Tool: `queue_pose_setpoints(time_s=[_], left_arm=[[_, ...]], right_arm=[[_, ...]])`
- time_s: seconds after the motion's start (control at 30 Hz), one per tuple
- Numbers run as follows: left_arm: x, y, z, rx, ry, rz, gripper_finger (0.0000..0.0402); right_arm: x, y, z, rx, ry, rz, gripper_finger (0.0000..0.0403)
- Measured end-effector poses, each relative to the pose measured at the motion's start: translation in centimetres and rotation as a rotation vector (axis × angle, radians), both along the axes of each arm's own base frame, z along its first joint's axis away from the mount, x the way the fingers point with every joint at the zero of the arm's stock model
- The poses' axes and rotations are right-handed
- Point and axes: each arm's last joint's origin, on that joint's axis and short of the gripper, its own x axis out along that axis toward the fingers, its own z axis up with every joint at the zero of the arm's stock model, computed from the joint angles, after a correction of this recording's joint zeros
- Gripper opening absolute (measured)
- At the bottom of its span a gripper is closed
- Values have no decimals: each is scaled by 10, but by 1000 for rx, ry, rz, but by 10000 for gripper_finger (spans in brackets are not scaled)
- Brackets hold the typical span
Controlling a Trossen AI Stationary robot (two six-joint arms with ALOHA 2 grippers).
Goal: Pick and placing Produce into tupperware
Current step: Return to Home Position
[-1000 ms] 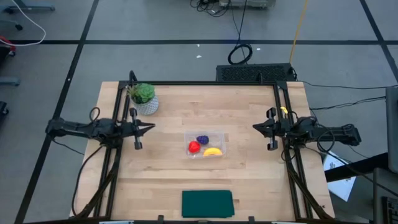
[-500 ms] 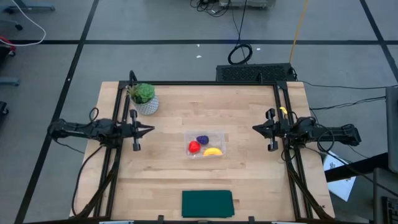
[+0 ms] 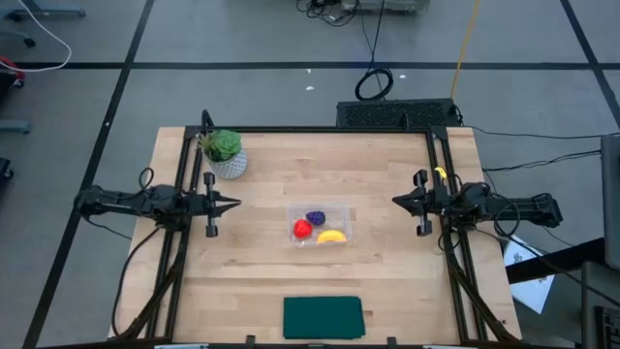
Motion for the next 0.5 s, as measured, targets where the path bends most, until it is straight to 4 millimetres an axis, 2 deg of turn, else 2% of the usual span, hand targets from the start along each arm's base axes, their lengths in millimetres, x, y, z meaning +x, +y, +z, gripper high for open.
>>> queue_pose_setpoints(time_s=[0.5], left_arm=[[0, 0, 0, -28, 0, -12, 26]], right_arm=[[0, 0, 1, -11, -15, -3, 0]])
